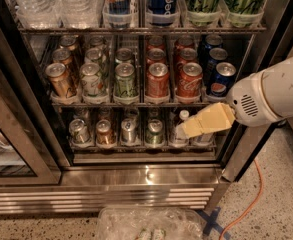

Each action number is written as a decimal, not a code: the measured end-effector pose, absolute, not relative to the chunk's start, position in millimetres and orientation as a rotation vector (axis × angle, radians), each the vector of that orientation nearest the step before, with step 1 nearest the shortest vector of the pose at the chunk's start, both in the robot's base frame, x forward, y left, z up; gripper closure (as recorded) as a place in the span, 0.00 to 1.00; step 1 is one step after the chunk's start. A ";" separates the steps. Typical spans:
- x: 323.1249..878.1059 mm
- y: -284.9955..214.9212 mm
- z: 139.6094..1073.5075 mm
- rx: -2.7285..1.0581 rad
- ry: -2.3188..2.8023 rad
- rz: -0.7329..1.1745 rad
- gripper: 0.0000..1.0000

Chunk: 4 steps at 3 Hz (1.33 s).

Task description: Pick coke can from middle shelf of fridge

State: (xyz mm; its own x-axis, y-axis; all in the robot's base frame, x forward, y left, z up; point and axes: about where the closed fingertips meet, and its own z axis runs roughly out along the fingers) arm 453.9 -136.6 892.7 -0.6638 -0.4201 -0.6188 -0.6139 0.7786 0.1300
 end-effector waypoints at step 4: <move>459.8 -56.7 836.5 -0.409 2.253 0.589 0.00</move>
Offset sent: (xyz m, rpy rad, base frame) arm 0.0253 0.0811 -0.0381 0.1964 -0.1385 -0.1062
